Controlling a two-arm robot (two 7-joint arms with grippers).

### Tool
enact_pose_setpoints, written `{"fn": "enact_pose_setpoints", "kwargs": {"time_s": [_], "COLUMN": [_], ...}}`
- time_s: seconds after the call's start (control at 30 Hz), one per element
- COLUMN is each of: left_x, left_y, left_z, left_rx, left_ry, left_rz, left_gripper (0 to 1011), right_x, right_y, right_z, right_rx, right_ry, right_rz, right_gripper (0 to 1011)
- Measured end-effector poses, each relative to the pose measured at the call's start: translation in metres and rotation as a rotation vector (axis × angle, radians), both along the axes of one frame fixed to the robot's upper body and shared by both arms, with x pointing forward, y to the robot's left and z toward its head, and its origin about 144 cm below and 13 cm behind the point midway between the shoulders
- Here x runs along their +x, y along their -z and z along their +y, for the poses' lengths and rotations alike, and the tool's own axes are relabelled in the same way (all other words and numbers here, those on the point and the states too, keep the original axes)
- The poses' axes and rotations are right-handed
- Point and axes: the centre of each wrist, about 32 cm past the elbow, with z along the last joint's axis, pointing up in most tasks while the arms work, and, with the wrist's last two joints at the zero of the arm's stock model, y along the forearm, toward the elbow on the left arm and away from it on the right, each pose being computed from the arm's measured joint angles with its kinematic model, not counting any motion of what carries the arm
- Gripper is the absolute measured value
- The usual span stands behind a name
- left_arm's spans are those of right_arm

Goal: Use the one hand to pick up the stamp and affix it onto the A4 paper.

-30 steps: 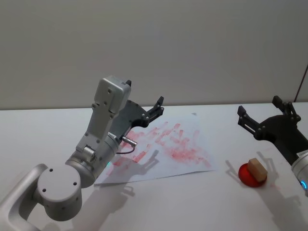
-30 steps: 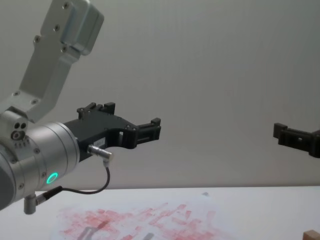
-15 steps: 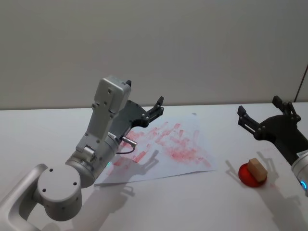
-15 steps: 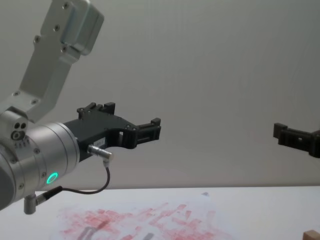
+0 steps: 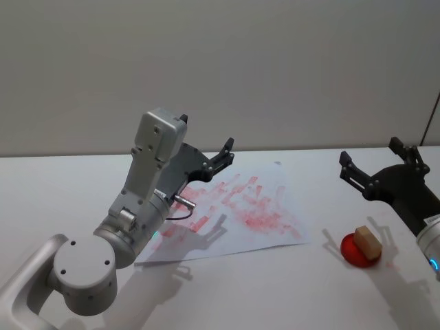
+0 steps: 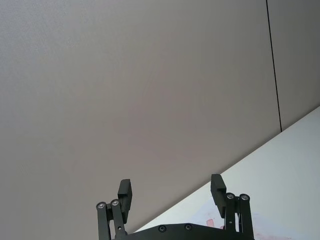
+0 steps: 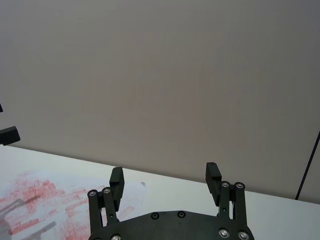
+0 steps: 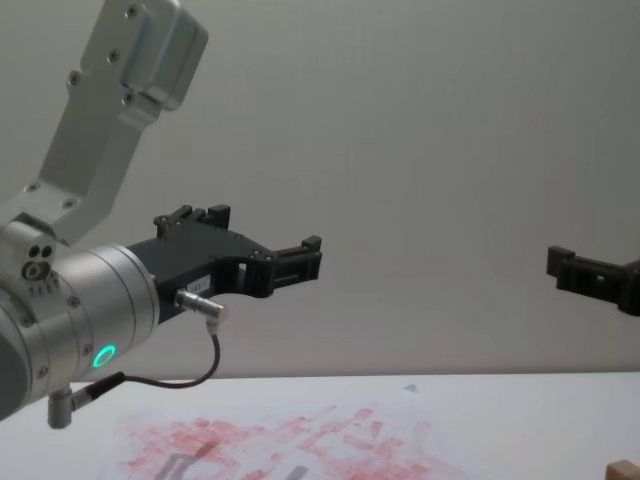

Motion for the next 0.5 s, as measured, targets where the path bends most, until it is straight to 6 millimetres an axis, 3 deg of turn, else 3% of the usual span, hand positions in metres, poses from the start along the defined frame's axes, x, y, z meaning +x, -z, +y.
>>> {"fn": "enact_pose_setpoints", "kwargs": {"time_s": [0.5], "left_x": [0.000], "left_y": [0.000], "left_z": [0.000], "left_rx": [0.000], "left_ry": [0.000], "left_rz": [0.000], "left_gripper": [1001], "right_x": [-0.018], "right_y": [0.002], "right_z": [-0.007], "right_rx": [-0.001], "right_ry": [0.037], "right_rz": [0.073], "right_gripper": [1001]}}
